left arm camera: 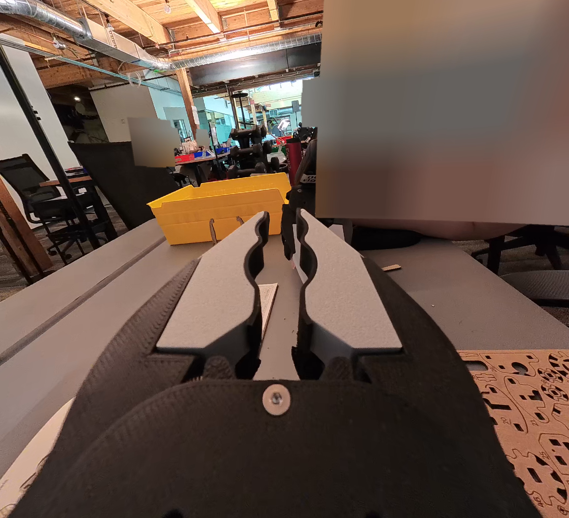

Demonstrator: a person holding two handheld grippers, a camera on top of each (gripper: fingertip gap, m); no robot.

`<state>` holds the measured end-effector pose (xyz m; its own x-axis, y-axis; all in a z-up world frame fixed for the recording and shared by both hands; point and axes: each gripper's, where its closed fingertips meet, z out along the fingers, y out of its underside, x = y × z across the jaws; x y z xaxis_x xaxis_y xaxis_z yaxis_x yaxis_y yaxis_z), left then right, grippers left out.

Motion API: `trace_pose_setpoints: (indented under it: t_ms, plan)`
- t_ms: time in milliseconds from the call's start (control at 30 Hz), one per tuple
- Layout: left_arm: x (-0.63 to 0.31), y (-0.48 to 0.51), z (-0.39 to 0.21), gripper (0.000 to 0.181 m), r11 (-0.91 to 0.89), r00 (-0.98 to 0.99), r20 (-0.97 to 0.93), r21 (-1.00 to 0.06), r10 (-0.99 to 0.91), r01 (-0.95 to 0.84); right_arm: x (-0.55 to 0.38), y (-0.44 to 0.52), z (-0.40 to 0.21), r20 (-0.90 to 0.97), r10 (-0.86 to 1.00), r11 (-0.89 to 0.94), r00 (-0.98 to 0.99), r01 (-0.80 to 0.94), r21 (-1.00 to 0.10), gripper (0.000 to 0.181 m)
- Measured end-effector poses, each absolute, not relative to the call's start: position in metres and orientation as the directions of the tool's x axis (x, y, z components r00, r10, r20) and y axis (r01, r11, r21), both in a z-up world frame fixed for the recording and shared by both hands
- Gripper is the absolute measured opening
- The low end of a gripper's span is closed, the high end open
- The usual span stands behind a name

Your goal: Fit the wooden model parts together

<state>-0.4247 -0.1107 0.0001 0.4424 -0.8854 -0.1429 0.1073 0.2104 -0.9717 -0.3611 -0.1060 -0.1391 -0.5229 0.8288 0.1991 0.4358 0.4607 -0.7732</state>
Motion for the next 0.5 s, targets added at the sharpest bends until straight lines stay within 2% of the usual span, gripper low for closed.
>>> trace_pose_setpoints:
  t_ms: [500]
  plan:
    - [-0.4249, -0.1106, 0.0022, 0.013, 0.219, 0.456, -0.147, -0.969, -0.878, 0.11, -0.3628, -0.1048, -0.1391, 0.207, 0.833, 0.46, -0.513, 0.436, -0.773, 0.012]
